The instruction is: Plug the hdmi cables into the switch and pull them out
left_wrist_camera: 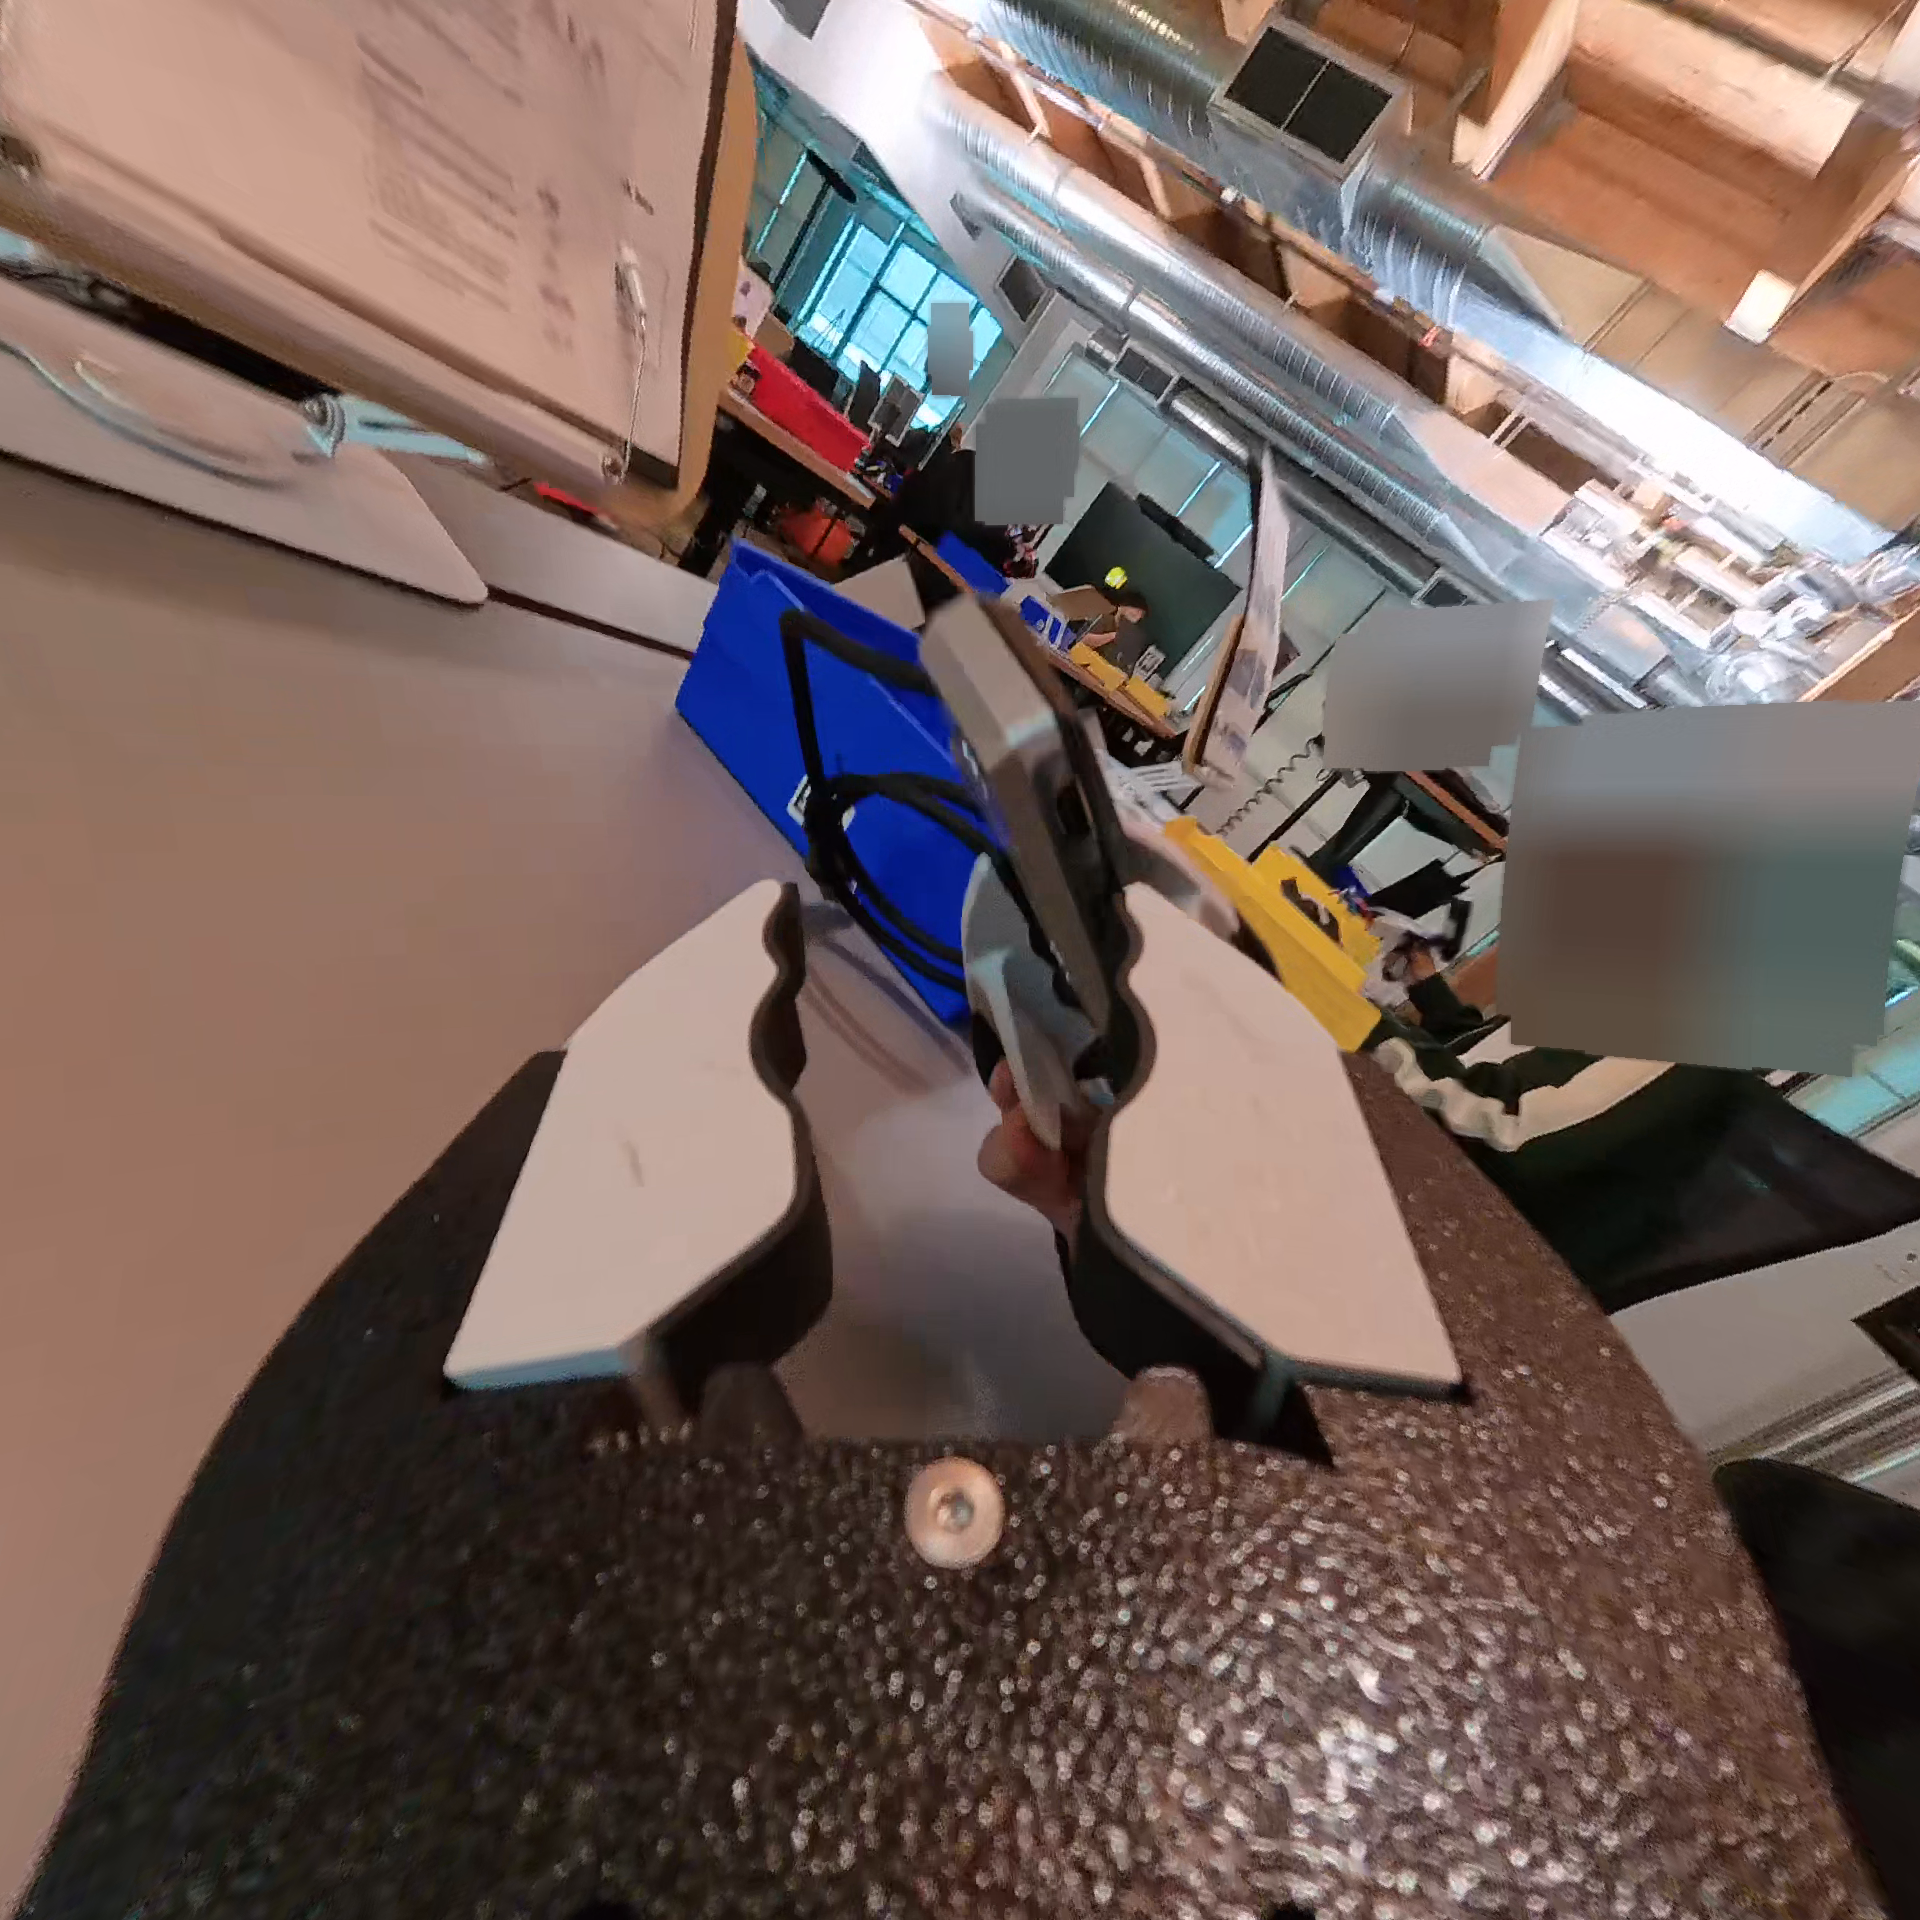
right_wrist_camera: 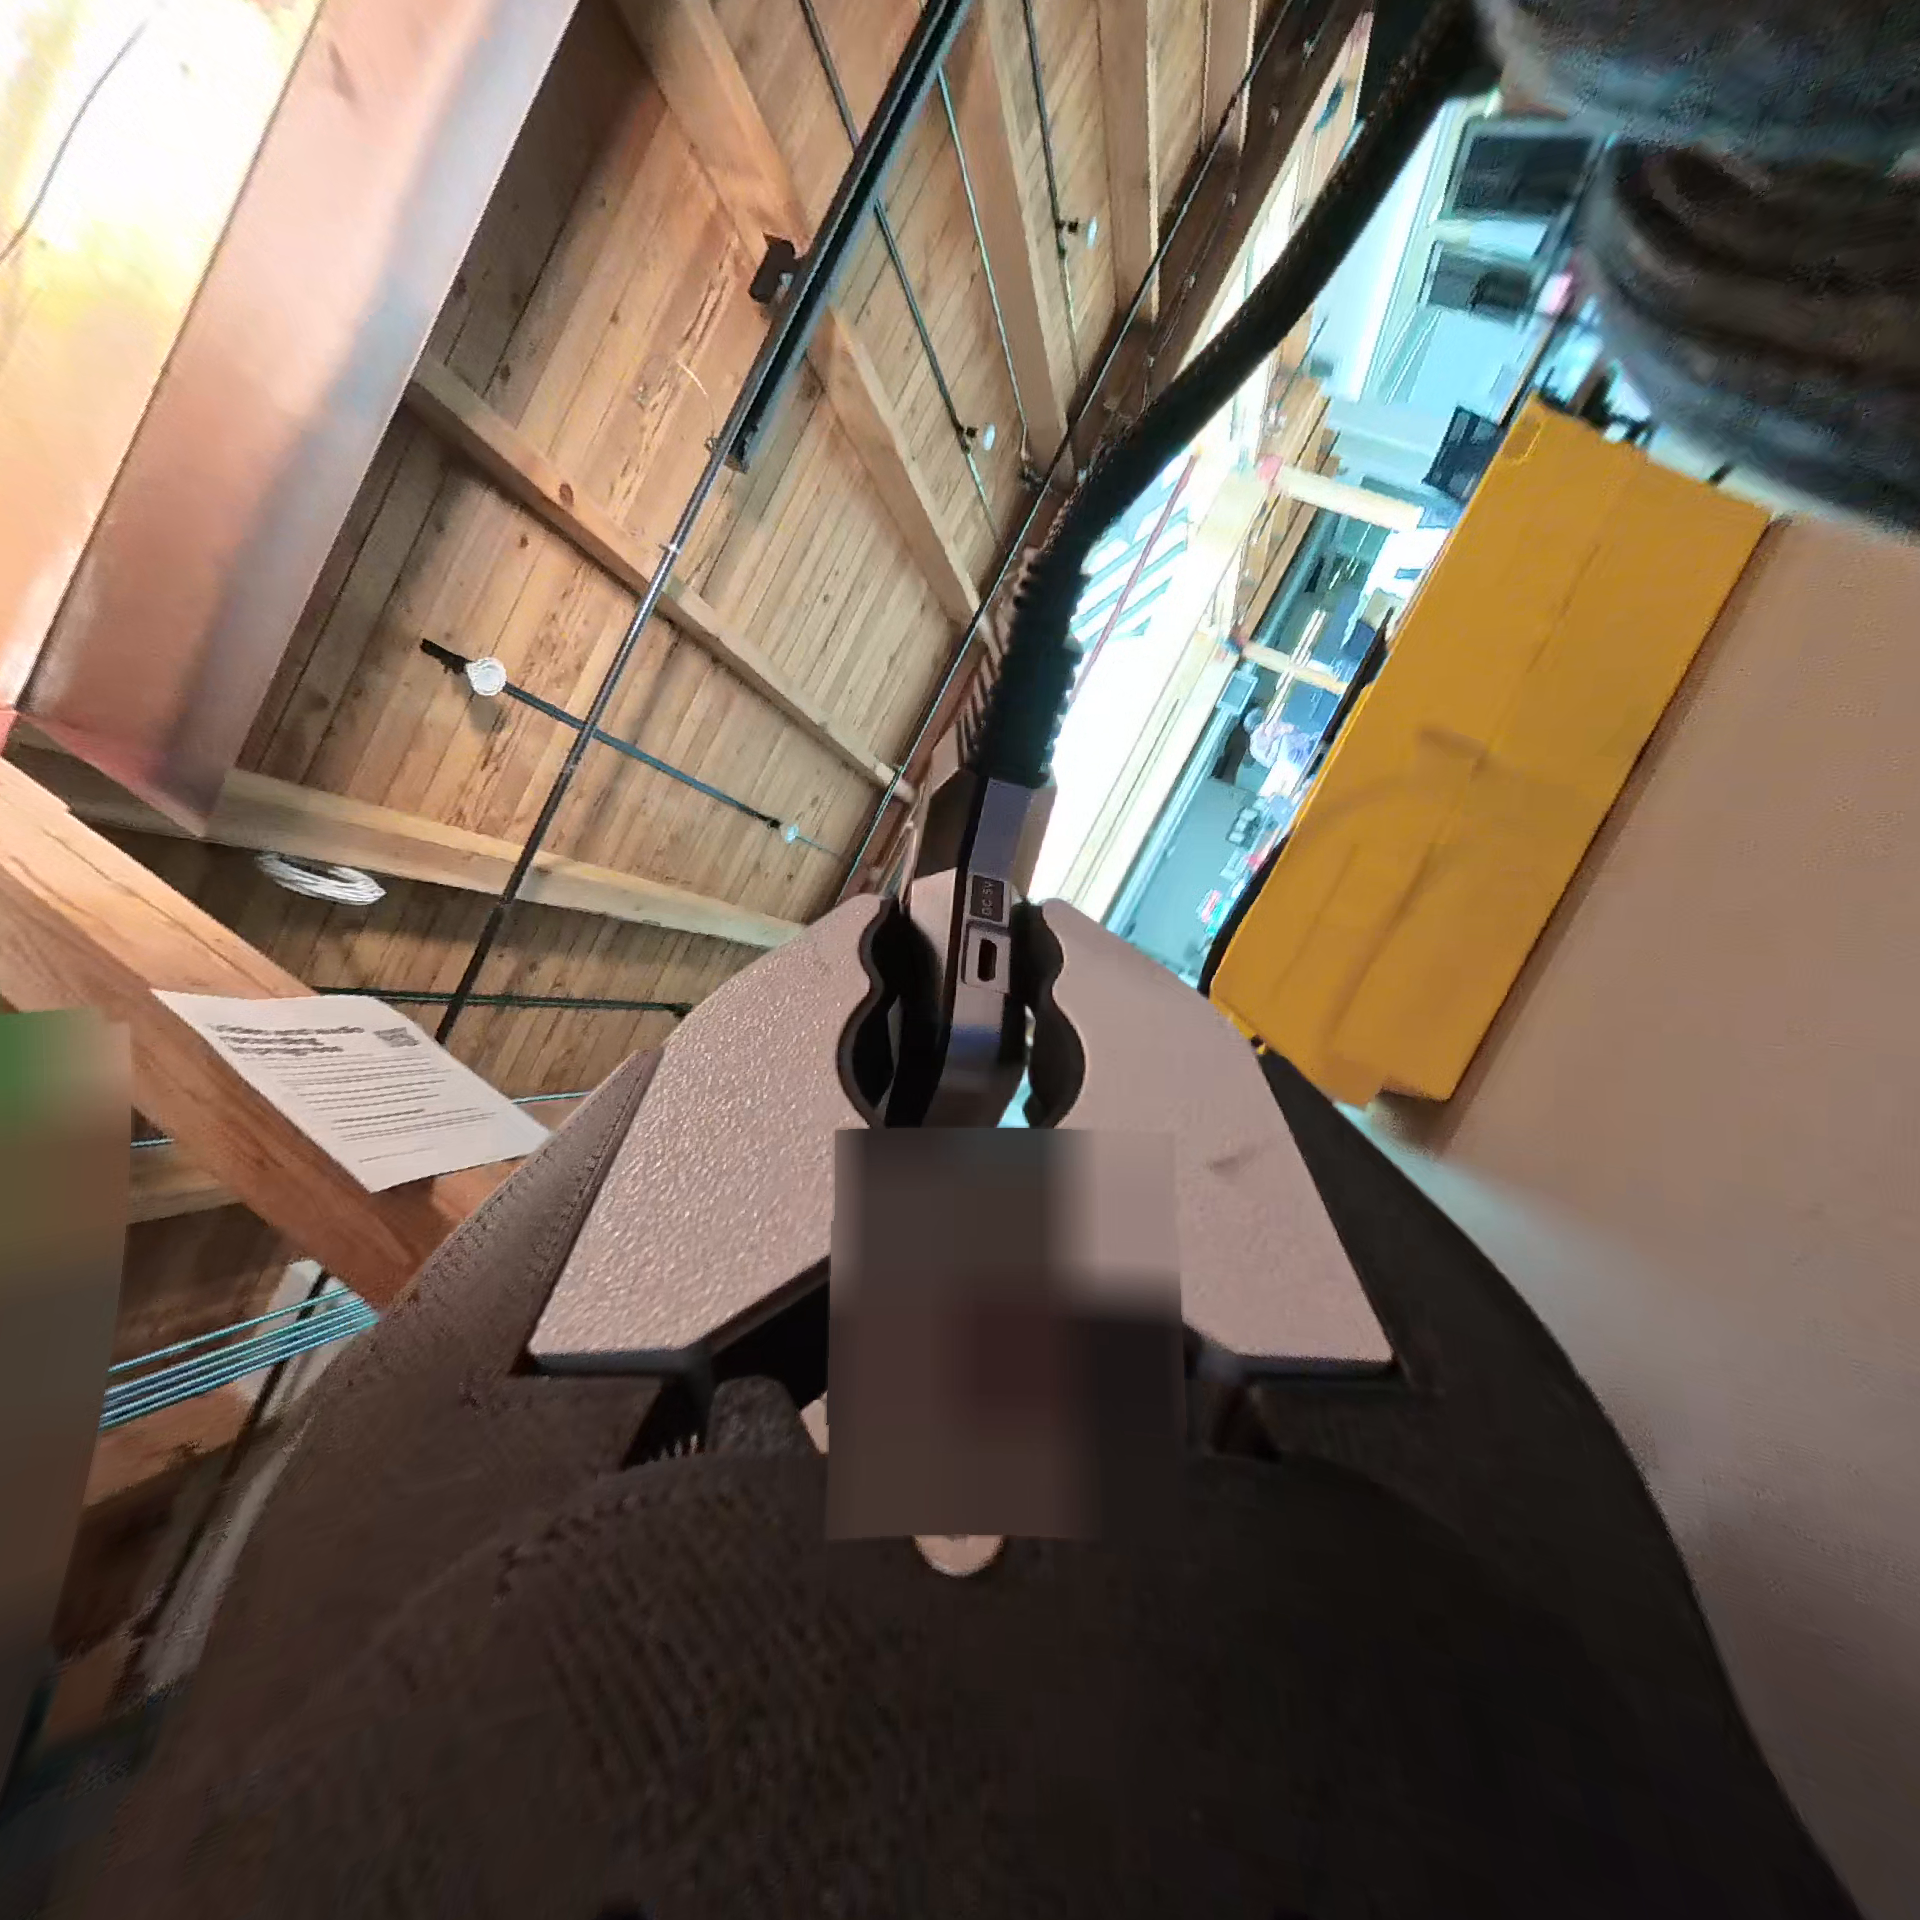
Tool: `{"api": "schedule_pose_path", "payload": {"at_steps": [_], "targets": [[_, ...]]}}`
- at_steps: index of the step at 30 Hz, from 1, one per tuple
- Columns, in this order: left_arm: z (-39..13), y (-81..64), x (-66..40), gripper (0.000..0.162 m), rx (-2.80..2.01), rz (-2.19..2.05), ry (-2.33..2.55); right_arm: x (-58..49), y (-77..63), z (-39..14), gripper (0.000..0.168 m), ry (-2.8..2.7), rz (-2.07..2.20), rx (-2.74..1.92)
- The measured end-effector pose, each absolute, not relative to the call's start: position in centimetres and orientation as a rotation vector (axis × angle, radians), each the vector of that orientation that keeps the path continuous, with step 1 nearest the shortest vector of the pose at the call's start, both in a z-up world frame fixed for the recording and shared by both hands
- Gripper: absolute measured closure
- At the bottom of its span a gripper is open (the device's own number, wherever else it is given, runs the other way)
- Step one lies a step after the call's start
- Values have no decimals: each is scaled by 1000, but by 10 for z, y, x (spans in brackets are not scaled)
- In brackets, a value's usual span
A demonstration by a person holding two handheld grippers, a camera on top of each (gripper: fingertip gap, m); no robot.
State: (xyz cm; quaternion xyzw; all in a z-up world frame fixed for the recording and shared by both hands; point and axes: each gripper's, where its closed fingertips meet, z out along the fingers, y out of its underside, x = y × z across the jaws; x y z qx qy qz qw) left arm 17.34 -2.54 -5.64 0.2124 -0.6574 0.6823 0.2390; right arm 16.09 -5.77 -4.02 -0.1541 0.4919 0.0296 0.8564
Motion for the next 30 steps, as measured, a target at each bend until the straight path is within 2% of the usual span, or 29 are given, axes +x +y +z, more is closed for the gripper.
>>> {"api": "schedule_pose_path", "payload": {"at_steps": [3, 6, 12, 15, 18, 20, 22, 25, 28, 30], "targets": [[-63, -32, 156, 108, 545, 1863, -1781, 164, -51, -46, 146, 1063, 26, -381], [-60, -34, 156, 126, 575, 1822, -1664, 166, -44, -58, 146, 1102, -14, -426], [-67, -25, 163, 138, 650, 1698, -1507, 171, -24, -68, 145, 1112, -74, -572], [-68, -11, 178, 140, 710, 1658, -1455, 165, -10, -62, 122, 1087, -112, -776], [-73, 4, 197, 140, 768, 1582, -1475, 151, 13, -59, 101, 1032, -270, -1182], [-74, 12, 202, 140, 781, 1533, -1479, 136, 24, -55, 88, 910, -466, -1483], [-68, 19, 199, 140, 746, 1470, -1455, 130, 16, -47, 76, 755, -836, -1706], [-58, 26, 186, 140, 651, 1385, -1450, 123, 6, -38, 83, 484, -1231, -1836], [-53, 30, 168, 139, 500, 1272, -1498, 121, 1, -38, 101, 482, -1206, -1829], [-51, 34, 163, 140, 413, 1208, -1519, 118, -1, -18, 105, 437, -1280, -1728]]}}
